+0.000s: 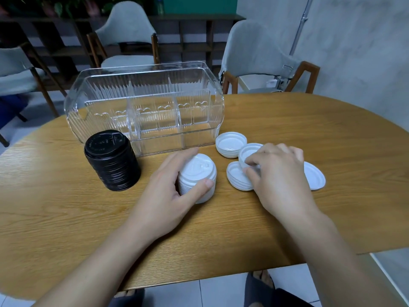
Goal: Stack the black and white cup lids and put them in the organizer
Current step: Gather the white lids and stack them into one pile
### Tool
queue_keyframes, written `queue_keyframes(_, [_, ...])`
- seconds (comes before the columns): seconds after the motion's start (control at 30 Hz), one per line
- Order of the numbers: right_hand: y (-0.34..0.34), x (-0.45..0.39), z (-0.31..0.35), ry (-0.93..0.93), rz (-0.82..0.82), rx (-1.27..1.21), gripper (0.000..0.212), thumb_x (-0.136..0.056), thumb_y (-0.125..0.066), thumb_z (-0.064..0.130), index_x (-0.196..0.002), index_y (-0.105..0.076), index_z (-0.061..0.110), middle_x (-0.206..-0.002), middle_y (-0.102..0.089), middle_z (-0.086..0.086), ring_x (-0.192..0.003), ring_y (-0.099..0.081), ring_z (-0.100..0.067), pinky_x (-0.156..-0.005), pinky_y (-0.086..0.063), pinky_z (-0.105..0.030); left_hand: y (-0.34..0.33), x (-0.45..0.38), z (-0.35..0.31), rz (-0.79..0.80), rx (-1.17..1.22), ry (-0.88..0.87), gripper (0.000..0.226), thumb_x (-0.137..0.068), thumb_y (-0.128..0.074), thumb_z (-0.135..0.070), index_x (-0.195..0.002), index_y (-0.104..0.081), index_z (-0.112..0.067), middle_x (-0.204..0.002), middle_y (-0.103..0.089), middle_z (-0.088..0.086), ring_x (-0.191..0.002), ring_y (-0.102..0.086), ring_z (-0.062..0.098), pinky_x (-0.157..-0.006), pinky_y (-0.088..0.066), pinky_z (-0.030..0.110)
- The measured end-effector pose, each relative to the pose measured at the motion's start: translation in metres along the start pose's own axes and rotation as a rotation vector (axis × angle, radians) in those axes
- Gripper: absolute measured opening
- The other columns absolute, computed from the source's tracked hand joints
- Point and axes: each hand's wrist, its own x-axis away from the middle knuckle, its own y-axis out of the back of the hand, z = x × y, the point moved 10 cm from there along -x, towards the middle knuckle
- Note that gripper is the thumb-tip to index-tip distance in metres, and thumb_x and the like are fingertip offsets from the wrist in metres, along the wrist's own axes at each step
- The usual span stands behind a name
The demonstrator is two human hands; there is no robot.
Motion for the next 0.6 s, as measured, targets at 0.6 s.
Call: queue_keyframes(0.6, [0.016,0.007,-0.001,-0.144,-0.061,-0.573,0.033,-0.076,-0.099,0.04,-0.071,-0.069,0.026,-0.078,-0.068,0.011,-0.083,-0.063,-0.014,-0.086,-0.044,-0.037,0.0,0.0,0.001,-0.023,0.043,-0.018,0.066,-0.097,-0.079,-0.052,-0.156,-0.06,-0.028,-0.144,-0.063,-0.02,-0.139,-0.058,0.003,-0.116,-0.044,0.024])
